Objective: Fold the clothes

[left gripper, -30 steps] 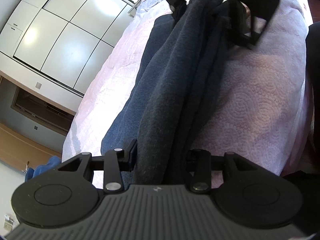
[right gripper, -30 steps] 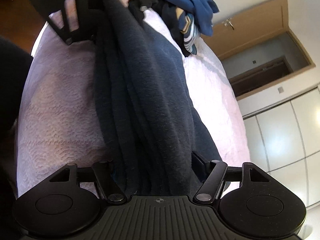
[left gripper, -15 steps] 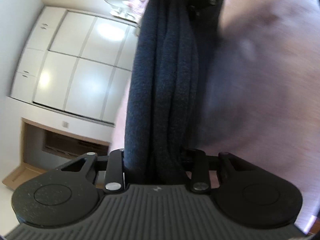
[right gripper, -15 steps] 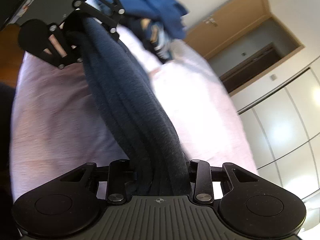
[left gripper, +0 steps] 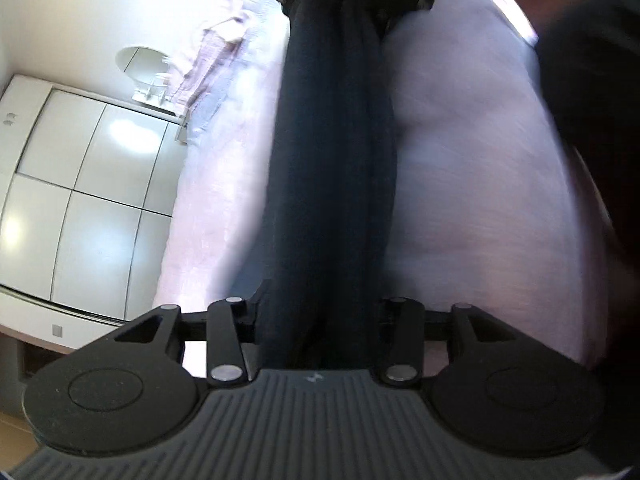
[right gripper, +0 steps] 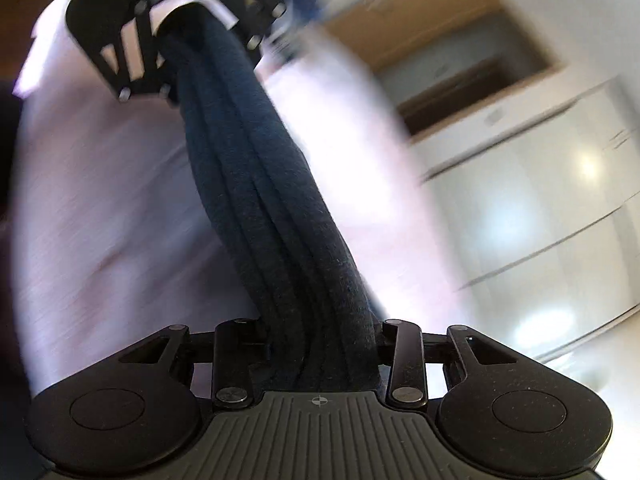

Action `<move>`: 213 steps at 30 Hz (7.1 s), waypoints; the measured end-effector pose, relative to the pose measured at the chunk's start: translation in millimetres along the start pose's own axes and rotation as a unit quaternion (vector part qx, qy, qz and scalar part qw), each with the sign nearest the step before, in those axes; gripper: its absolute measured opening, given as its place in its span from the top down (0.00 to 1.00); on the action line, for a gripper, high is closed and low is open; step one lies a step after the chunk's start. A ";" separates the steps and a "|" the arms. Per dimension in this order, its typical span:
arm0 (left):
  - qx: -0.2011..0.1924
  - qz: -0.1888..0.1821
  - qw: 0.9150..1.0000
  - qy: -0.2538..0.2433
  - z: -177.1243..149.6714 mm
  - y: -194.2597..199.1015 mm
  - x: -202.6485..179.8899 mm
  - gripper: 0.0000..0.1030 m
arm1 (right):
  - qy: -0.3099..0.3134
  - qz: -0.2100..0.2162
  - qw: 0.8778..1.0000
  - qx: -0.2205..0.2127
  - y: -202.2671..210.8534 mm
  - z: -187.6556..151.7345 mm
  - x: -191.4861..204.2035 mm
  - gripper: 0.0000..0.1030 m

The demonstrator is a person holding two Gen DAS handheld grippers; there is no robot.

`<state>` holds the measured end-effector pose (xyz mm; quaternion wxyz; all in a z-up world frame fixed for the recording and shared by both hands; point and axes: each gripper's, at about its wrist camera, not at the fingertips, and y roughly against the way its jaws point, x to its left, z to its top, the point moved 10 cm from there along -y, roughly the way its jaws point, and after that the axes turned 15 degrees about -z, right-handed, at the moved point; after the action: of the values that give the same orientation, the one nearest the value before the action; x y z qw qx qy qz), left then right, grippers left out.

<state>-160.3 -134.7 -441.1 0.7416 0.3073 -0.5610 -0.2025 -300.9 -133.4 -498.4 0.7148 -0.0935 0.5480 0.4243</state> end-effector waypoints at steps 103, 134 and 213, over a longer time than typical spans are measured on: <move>-0.258 -0.231 0.922 0.172 153.3 44.7 63.0 0.96 | -0.815 0.195 0.543 0.060 39.9 -151.3 -92.3 0.88; -0.303 -0.162 0.904 0.255 117.3 60.9 86.2 0.96 | -0.693 0.162 0.700 0.064 -35.1 -129.5 -123.5 0.58; -0.057 -0.076 0.987 0.131 36.6 10.2 31.3 0.56 | -0.180 0.031 0.983 0.016 76.1 1.3 -20.8 0.34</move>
<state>-186.7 -155.8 -405.3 0.8074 0.3304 -0.4213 -0.2478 -354.8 -95.7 -454.7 0.7900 0.0131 0.4196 0.4468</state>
